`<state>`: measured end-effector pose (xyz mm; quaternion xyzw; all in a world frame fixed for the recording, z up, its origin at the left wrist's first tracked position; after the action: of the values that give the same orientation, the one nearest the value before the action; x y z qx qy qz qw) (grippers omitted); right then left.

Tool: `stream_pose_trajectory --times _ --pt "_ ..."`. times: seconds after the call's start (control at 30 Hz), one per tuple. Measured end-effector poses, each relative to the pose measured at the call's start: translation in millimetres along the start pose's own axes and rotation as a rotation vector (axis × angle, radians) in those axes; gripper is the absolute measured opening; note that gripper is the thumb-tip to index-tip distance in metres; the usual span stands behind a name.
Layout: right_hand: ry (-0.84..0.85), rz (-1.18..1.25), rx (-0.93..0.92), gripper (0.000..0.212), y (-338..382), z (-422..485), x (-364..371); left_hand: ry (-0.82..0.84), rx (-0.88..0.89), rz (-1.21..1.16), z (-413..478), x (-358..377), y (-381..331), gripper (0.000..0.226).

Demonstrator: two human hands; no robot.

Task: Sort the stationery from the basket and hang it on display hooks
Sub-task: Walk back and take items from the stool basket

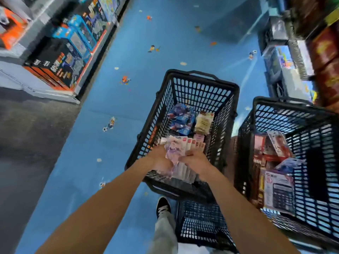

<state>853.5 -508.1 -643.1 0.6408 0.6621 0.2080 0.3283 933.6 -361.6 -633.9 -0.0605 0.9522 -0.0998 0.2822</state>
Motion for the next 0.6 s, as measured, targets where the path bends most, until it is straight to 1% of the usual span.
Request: stream_pose_trajectory --times 0.03,0.07,0.1,0.13,0.17,0.2,0.23,0.27,0.33,0.37,0.47,0.53,0.6 --pt "-0.018 0.008 0.019 0.018 -6.8 11.6 8.6 0.016 -0.001 -0.015 17.5 4.5 3.7 0.053" --pt "-0.040 0.011 0.045 0.028 -11.8 21.5 15.2 0.031 -0.012 -0.020 33.7 8.7 7.3 0.050" --pt "-0.066 0.020 0.077 0.038 -17.6 31.4 21.3 0.037 -0.037 -0.034 46.4 13.6 12.2 0.054" --pt "-0.083 0.026 0.092 0.039 -20.8 38.8 25.5 0.024 -0.051 -0.050 57.0 18.2 15.3 0.059" --pt "-0.097 0.028 0.099 0.031 -23.2 45.2 29.7 0.017 -0.053 -0.031 63.6 21.5 17.4 0.066" --pt "-0.102 0.028 0.112 0.019 -25.5 50.7 33.6 0.012 -0.037 0.006 70.4 25.6 19.5 0.071" --pt "-0.115 0.023 0.121 0.012 -28.1 56.9 36.9 0.014 -0.010 0.041 76.8 29.0 21.0 0.074" --pt "-0.118 0.017 0.133 0.015 -31.3 62.5 40.1 0.017 0.018 0.066 81.0 32.1 21.4 0.074" --pt "-0.135 0.003 0.141 0.022 -34.0 67.4 45.2 0.044 0.035 0.083 89.4 39.5 22.2 0.063" --pt "-0.150 -0.004 0.145 0.021 -34.9 68.4 47.2 0.042 0.013 0.094 93.2 43.9 23.7 0.062" --pt "-0.206 0.033 0.161 0.017 -37.3 73.1 49.9 0.027 -0.053 0.019 95.1 50.0 24.0 0.075" --pt "-0.212 0.068 0.166 0.012 -37.5 73.5 50.5 0.010 -0.031 -0.011 89.0 49.4 18.6 0.069" --pt "-0.208 0.117 0.158 0.014 -38.4 72.2 49.5 0.005 0.006 -0.027 82.6 49.0 12.2 0.054"
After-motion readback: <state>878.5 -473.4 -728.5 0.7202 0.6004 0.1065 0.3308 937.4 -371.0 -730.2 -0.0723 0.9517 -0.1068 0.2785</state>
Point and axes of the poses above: each hand's wrist, its own z-axis towards the middle knuckle, its own x-axis out of the palm, y = z × x, the point moved 1 cm from there along z, towards the middle knuckle, and after that the axes turned 9 degrees about -x, right-handed, at the moved point
